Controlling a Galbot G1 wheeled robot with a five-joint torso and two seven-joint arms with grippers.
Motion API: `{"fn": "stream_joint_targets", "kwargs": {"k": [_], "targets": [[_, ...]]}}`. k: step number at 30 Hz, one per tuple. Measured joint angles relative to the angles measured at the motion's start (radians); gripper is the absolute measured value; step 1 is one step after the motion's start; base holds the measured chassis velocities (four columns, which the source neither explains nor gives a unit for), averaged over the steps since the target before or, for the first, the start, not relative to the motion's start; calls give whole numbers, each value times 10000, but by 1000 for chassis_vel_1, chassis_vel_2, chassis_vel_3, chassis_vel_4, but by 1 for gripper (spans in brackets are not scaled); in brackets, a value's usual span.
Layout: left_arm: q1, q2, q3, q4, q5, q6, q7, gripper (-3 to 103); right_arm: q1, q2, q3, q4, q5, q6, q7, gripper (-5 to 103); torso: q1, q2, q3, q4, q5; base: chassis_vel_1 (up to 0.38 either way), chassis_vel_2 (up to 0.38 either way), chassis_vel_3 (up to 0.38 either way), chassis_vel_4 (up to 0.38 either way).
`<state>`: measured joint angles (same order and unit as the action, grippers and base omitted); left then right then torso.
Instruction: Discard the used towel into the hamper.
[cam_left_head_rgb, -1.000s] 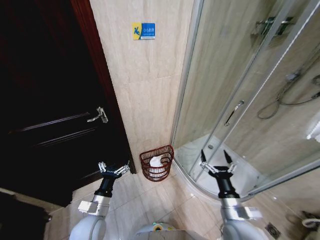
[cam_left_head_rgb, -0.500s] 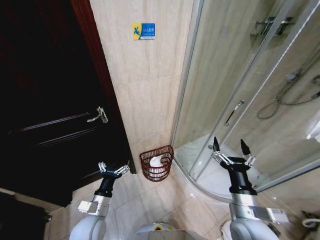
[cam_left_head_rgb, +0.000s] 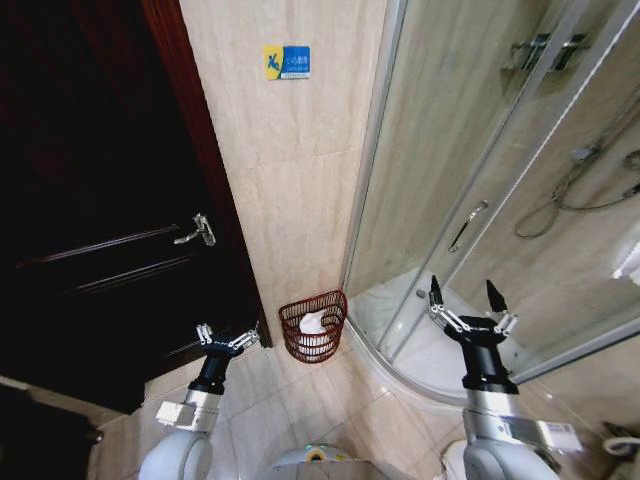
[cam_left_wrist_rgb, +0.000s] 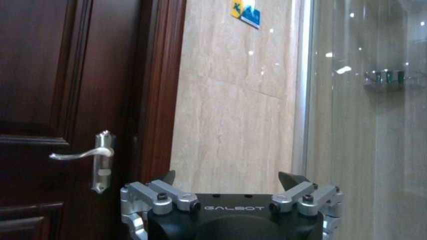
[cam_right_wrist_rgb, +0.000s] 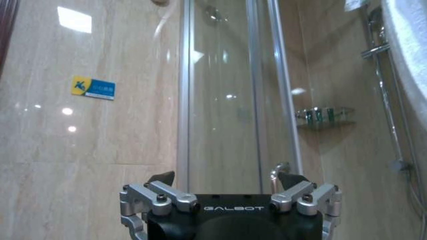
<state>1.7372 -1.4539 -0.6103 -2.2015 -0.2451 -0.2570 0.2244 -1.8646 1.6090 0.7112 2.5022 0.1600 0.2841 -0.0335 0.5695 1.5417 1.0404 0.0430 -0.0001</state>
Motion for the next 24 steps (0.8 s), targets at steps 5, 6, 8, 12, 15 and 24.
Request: {"fn": "stream_joint_targets", "kwargs": {"k": [5, 6, 8, 12, 15, 24], "targets": [[0, -1, 0, 0, 0, 0, 0, 100, 52, 1, -24, -7, -217, 73, 54, 100, 0, 0, 1, 0, 3, -87, -85, 32, 48], [0, -1, 0, 0, 0, 0, 0, 100, 52, 1, -24, -7, -217, 73, 54, 100, 0, 0, 1, 0, 3, -55, -103, 20, -3], [0, -2, 1, 0, 0, 0, 1, 100, 64, 0, -35, -10, -228, 73, 72, 100, 0, 0, 0, 0, 3, -59, -89, -10, -10], [0, 0, 0, 0, 0, 0, 0, 100, 69, -1, 23, -13, -215, 78, 115, 100, -1, 0, 0, 0, 1, -55, -66, -56, -41], [0, 1, 0, 0, 0, 0, 1, 100, 68, -1, 45, -15, -202, 119, 150, 100, 0, 0, 0, -1, 1, -38, -45, -83, -78], [0, 0, 0, 0, 0, 0, 1, 100, 76, -7, 182, -20, -57, 157, 303, 100, 0, 0, 0, 1, 1, -9, -14, -23, -23]]}}
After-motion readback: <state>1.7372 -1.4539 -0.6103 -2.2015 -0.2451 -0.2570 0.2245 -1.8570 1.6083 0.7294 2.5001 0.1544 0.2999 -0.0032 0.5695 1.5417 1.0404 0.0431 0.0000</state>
